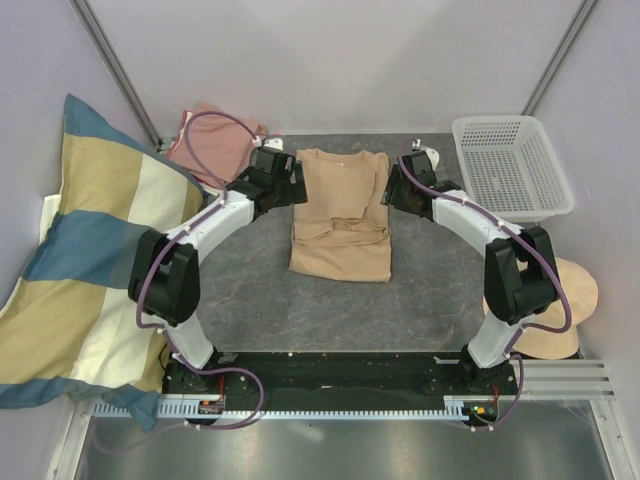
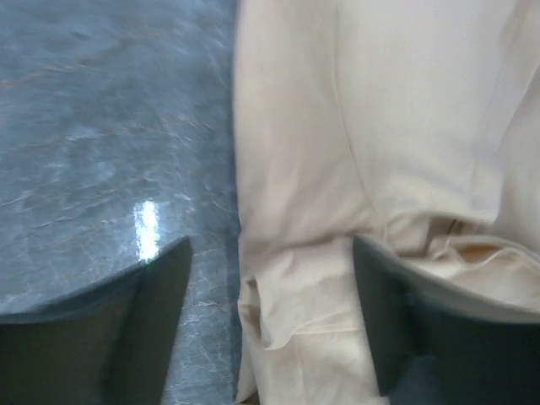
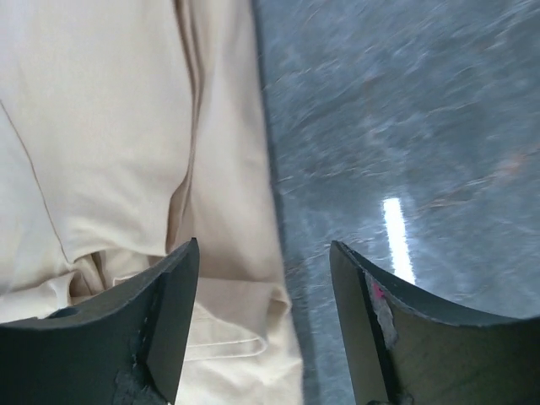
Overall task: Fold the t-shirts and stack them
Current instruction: Fold the folded rectangular tshirt in 1/3 of the way, then grab one side of the 2/3 rectangular tshirt with both arms
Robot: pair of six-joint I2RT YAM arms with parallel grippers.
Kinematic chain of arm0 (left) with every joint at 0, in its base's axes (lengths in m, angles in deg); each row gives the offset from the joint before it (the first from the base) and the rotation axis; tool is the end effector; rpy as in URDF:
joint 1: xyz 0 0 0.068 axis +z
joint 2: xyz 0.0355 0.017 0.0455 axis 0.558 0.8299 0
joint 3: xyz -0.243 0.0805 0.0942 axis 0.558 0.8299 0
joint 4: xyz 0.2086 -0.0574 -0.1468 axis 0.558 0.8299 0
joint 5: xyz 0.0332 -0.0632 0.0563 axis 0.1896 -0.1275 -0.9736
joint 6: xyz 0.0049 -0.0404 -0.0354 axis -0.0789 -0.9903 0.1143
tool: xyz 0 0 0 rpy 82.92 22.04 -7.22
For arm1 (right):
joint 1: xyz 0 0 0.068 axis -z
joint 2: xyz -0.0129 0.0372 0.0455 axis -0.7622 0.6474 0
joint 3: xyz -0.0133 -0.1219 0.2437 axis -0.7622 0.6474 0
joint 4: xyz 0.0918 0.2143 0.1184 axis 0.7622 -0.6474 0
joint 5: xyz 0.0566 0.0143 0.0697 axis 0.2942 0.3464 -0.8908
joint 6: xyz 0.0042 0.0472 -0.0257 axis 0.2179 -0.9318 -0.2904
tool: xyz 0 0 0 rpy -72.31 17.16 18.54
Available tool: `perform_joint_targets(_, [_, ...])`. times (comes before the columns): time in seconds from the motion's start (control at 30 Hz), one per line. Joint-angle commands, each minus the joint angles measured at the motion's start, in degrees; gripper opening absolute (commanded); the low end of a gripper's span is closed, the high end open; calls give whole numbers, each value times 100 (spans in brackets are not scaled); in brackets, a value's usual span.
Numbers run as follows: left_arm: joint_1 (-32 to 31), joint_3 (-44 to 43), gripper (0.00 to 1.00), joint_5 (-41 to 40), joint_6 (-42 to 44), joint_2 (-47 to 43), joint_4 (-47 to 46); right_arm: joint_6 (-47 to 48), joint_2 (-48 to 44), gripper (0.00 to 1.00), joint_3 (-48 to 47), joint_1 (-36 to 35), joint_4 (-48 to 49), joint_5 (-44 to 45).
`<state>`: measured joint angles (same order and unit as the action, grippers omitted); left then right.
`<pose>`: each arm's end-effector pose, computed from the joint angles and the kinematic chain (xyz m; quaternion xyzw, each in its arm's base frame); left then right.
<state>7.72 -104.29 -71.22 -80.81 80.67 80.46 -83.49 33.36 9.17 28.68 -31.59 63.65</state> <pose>0.3606 -0.1697 0.2446 -0.0249 0.9153 -0.0863 0.3926 0.3647 0.1310 0.2300 0.1381 0.9150 0.0680 0.3730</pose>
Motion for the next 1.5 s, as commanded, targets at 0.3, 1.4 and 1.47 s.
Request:
perform_joint_targets(0.3, [440,1651,100,561,-424,-1930,-190,116,-1882,75,1390,67,77,-958])
perform_joint_targets(1.4, [-703,3516,100,413,-1286,-1852,-1185,-728,-3211,76,3826,-935,384,-1266])
perform_joint_targets(1.47, [-711,3464,99,456,-1278,-1887,-1167,-737,-3123,76,3808,-952,420,-1310])
